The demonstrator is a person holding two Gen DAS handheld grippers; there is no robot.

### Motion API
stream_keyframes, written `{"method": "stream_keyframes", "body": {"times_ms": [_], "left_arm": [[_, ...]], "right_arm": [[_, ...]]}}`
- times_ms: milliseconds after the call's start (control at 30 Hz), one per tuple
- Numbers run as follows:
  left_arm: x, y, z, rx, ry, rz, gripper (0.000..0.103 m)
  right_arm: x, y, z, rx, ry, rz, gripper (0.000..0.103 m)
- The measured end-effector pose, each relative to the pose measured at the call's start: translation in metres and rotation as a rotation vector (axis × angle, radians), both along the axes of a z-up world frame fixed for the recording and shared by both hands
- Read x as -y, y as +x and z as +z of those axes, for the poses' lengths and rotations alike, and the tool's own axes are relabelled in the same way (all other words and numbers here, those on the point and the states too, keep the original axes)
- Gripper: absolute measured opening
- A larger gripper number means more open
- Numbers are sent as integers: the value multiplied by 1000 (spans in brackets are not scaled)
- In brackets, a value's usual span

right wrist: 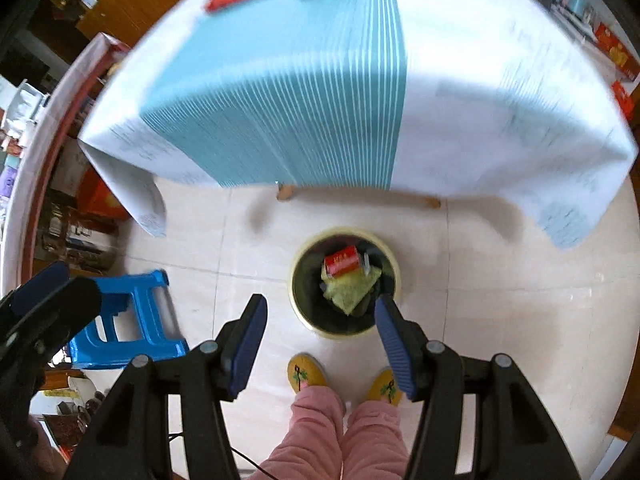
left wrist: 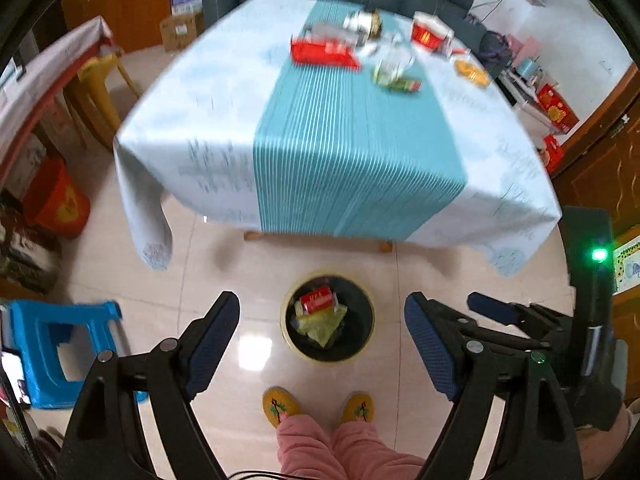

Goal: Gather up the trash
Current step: 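Raise both tools back toward the table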

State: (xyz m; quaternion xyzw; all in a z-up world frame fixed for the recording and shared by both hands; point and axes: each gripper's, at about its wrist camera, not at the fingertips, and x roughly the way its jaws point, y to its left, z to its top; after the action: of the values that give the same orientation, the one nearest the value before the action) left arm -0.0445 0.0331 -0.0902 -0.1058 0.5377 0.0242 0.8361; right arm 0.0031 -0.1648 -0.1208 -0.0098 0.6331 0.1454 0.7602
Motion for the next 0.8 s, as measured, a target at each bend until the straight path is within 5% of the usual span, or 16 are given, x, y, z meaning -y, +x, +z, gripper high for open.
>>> {"method": "stream_keyframes", "body": {"times_ms": [367,533,800], "left_arm": [[-14,20,106,137,125,-37,83],[-15,29,127,168,144,-66,83],[-36,39,137,194,46,-24,83]], "right_arm": [[5,13,137,246,82,-62,57],[9,16,168,325,105,-100,57],[8,19,185,366,88,-117,56]]}}
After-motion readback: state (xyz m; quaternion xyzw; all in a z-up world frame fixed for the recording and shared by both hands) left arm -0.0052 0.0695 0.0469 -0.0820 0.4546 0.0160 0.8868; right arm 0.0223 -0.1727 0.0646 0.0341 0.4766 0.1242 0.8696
